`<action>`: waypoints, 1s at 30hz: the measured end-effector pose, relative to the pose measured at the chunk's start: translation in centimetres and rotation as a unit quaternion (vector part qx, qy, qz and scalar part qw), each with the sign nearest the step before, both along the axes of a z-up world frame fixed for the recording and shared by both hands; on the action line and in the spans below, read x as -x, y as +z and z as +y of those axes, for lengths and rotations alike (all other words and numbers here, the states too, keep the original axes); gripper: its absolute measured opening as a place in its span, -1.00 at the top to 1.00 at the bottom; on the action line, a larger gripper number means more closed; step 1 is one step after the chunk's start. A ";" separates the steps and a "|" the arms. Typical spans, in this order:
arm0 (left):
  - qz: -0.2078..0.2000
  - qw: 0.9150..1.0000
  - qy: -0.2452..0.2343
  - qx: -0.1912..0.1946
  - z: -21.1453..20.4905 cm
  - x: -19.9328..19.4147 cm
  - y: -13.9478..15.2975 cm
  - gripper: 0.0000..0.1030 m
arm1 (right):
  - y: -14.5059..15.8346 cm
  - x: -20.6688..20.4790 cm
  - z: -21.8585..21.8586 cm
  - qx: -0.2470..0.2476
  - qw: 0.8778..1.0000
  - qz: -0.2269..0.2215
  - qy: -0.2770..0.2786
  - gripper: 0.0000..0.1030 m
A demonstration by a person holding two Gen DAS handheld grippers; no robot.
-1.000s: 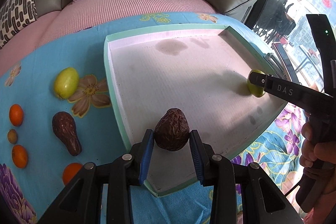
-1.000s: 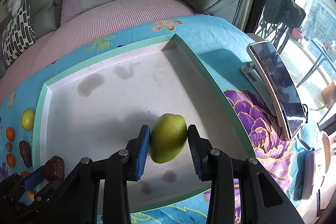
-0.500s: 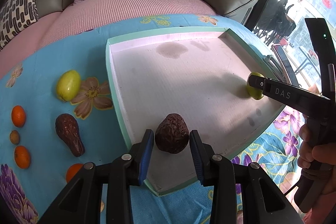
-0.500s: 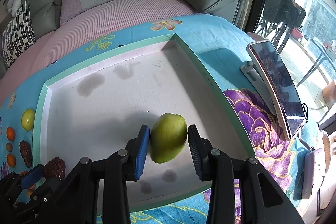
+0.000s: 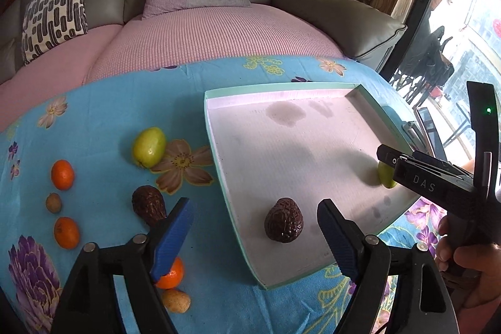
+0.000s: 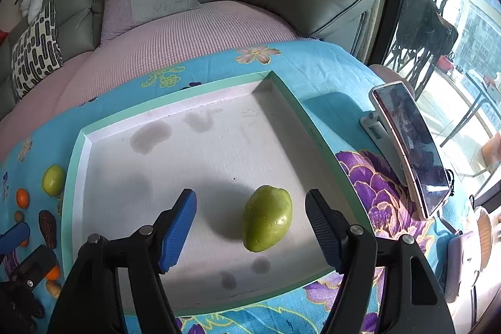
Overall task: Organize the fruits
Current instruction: 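Open the right tool to drop the mango while the left tool releases the date in the tray, then move both tools back from the tray toward the remaining fruits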
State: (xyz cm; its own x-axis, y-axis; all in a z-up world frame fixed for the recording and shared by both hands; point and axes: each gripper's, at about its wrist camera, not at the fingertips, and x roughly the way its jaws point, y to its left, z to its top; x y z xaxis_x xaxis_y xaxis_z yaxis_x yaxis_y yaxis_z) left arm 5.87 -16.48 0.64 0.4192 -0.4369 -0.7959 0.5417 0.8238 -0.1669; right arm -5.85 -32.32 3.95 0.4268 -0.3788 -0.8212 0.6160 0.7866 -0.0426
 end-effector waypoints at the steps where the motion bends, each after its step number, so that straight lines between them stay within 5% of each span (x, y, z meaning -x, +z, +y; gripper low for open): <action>1: -0.003 1.000 0.012 -0.004 0.4 -0.3 0.0 -0.86 | 0.0 0.0 0.0 -0.002 1.000 0.000 0.000 -0.42; 8: 0.015 0.995 0.098 -0.031 3.6 -2.6 -1.5 -0.99 | -0.3 0.0 -0.1 -0.007 1.000 0.003 -0.001 -0.49; 12: 0.030 0.988 0.141 -0.062 5.3 -3.5 -2.6 -1.00 | -0.6 -0.1 0.0 -0.014 1.000 0.004 0.002 -0.85; 14: 0.033 0.984 0.154 -0.077 5.8 -3.9 -3.2 -1.00 | -0.7 -0.2 0.1 -0.012 1.000 0.005 0.004 -0.85; 30: 0.037 0.979 0.195 -0.053 12.8 -3.4 -1.9 -1.00 | 0.9 -1.2 3.7 -0.007 0.998 -0.030 0.058 -0.86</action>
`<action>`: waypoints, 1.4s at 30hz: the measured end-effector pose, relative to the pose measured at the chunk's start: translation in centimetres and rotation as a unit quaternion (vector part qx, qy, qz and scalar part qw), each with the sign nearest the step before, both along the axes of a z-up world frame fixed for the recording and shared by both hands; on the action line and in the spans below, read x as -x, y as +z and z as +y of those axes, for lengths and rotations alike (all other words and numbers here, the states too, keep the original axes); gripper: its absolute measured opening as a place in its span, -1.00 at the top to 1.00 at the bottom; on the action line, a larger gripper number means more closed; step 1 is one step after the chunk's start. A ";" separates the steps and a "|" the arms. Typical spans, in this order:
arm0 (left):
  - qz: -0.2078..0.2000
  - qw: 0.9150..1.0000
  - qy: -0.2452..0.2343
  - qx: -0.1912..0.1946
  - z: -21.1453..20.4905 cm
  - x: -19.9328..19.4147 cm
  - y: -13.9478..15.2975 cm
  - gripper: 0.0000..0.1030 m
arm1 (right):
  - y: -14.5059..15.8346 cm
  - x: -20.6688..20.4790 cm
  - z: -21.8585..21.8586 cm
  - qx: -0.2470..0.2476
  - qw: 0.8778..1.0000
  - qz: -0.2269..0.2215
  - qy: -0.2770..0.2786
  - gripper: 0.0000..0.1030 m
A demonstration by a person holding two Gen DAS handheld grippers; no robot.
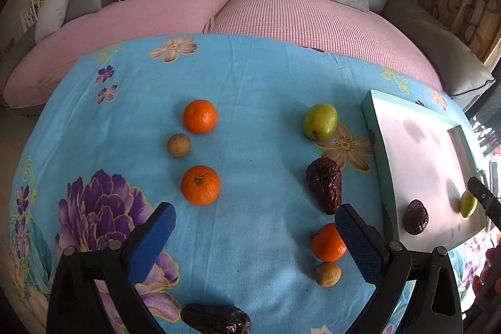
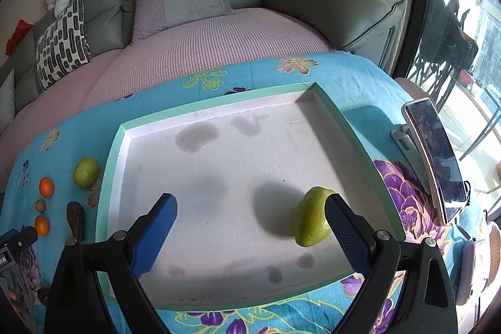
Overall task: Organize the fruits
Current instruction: 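Move both tools back from the tray toward the remaining fruits, then grasp the small brown round fruit with the right tool while the left tool grasps a dark red date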
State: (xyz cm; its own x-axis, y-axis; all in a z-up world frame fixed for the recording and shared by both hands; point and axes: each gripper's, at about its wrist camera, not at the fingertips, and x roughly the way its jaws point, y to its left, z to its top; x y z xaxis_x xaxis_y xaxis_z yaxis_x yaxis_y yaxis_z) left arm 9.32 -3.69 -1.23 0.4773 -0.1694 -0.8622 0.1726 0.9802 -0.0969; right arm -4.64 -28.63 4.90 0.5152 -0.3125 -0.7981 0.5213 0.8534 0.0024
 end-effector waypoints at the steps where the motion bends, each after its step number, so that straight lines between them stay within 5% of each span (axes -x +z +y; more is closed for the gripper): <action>1: -0.004 1.000 0.004 0.006 0.5 0.1 0.4 -1.00 | 0.1 -0.2 0.5 0.001 1.000 -0.002 0.009 -0.86; 10: -0.027 0.999 0.029 0.032 4.6 2.5 2.4 -1.00 | 1.5 -1.3 5.7 -0.012 0.995 -0.036 0.090 -0.85; 28: 0.015 0.999 0.016 0.046 6.0 7.6 -1.0 -0.97 | 0.5 -1.0 15.1 -0.052 0.977 -0.030 0.206 -0.84; 32: 0.022 0.999 -0.002 0.047 5.2 8.3 -1.5 -0.96 | 0.3 -1.0 15.6 -0.068 0.974 -0.031 0.215 -0.44; 42: 0.051 0.998 -0.005 0.046 4.7 8.1 -3.2 -0.79 | -2.9 -2.1 17.0 -0.118 0.962 0.023 0.245 -0.28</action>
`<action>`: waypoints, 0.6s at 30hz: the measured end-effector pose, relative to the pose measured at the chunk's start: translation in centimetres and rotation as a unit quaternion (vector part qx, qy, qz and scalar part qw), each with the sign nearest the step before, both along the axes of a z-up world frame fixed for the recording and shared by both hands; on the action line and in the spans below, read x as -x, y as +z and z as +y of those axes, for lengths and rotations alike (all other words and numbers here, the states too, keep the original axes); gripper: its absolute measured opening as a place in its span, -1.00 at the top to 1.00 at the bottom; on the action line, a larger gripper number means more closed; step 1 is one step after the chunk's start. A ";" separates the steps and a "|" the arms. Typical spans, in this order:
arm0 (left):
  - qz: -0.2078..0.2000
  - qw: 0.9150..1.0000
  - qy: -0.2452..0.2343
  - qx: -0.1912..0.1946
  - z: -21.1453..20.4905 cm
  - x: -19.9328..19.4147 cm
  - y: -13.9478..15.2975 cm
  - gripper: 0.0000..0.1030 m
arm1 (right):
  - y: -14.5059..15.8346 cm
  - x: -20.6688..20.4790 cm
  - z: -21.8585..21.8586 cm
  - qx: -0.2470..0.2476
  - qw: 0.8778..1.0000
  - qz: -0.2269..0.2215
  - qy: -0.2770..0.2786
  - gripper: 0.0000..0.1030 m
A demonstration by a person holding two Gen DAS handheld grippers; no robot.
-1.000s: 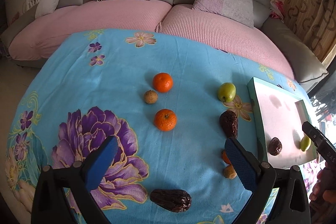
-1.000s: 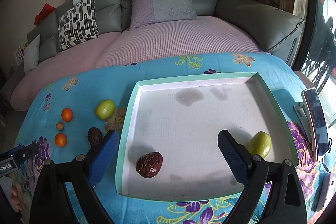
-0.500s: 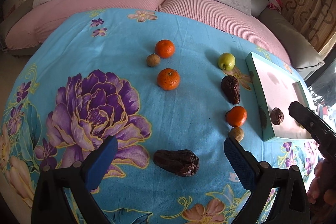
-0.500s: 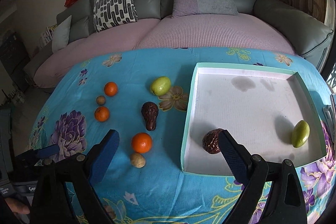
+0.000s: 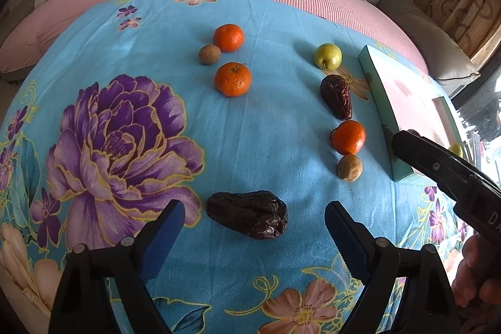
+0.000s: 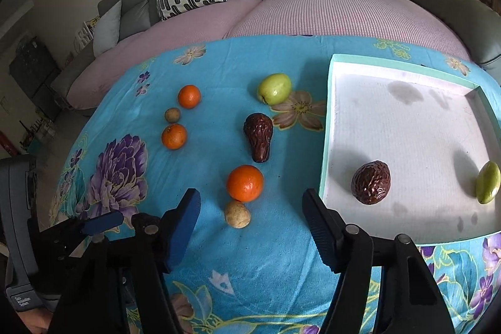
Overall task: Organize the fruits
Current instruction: 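Grasp the small brown round fruit with the right tool while the left tool grasps a dark red date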
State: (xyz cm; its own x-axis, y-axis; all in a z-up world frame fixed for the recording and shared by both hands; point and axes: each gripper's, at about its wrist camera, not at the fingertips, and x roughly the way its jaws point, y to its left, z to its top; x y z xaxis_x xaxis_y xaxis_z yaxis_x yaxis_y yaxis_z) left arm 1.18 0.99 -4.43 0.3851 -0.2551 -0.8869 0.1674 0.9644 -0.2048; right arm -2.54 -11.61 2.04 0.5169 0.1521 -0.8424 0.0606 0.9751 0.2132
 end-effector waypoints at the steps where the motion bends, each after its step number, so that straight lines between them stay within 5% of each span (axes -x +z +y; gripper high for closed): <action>1: 0.002 1.000 0.000 -0.001 0.0 0.0 -0.1 -0.78 | -0.5 -0.2 0.2 -0.004 1.000 0.010 0.006 -0.22; 5: 0.007 1.000 -0.008 -0.006 -0.5 0.0 -0.5 -0.68 | -2.0 -0.7 1.2 -0.005 0.999 0.036 0.024 -0.13; 10: 0.017 1.000 -0.006 -0.009 -0.7 -0.1 -1.1 -0.29 | -3.3 -1.2 1.9 0.005 0.998 0.055 0.032 -0.11; 18: 0.018 1.000 -0.004 -0.007 -0.7 -0.1 -1.1 -0.18 | -4.1 -1.6 1.5 0.005 0.997 0.070 0.030 0.42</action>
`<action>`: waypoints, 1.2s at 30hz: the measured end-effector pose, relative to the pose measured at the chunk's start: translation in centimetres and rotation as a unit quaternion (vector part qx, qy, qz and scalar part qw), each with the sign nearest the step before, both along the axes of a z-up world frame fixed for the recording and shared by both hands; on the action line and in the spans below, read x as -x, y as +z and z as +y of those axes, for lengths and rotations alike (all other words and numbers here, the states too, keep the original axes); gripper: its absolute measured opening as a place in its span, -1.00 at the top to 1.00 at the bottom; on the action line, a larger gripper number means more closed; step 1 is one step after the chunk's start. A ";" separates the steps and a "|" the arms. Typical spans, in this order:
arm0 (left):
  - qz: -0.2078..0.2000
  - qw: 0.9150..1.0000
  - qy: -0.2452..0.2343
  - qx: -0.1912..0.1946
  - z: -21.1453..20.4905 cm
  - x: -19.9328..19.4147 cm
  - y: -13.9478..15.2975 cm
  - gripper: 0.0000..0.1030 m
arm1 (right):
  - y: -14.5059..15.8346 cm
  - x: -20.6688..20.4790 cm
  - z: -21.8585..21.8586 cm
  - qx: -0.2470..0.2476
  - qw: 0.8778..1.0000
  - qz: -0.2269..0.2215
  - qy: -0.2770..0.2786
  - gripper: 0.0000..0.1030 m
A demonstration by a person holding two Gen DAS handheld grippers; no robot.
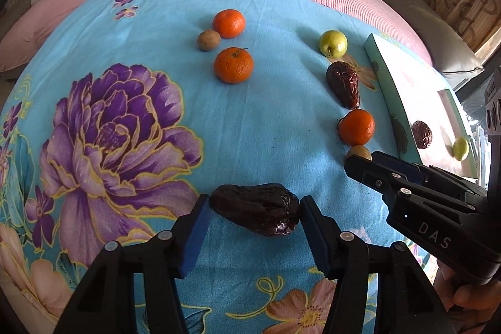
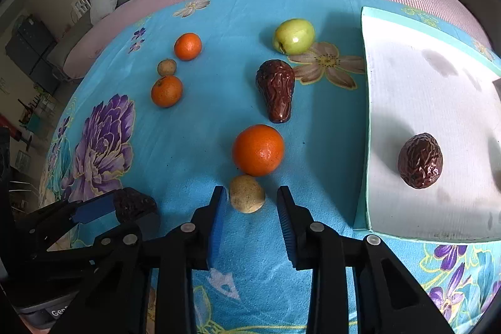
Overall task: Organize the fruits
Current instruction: 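Grasp the small brown round fruit with the right tool while the left tool grasps a dark red date, then carry the brown fruit in the right tool while the left tool carries the date over the tray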
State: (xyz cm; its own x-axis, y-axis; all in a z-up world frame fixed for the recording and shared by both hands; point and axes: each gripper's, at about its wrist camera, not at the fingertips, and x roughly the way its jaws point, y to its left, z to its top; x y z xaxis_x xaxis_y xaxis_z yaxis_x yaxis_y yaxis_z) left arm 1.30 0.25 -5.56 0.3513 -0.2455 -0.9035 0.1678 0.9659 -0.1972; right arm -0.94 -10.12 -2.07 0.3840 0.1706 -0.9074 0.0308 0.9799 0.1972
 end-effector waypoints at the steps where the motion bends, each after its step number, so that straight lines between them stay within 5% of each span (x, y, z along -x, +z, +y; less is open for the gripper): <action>1: 0.000 1.000 0.000 0.001 0.0 0.0 0.0 -0.18 | 0.0 0.0 0.0 -0.002 1.000 -0.001 0.001 0.46; 17: -0.044 0.998 0.040 0.011 2.1 0.0 2.4 -0.17 | 4.4 0.8 -2.0 0.011 0.997 -0.074 -0.033 0.53; 29: -0.073 0.997 0.010 0.015 -1.1 -2.2 5.6 -0.17 | 8.2 0.1 -9.2 0.062 0.979 -0.136 -0.136 0.53; 36: -0.099 0.995 -0.026 0.021 -4.8 -4.6 8.1 -0.17 | 8.4 1.0 -15.3 0.083 0.964 -0.129 -0.220 0.54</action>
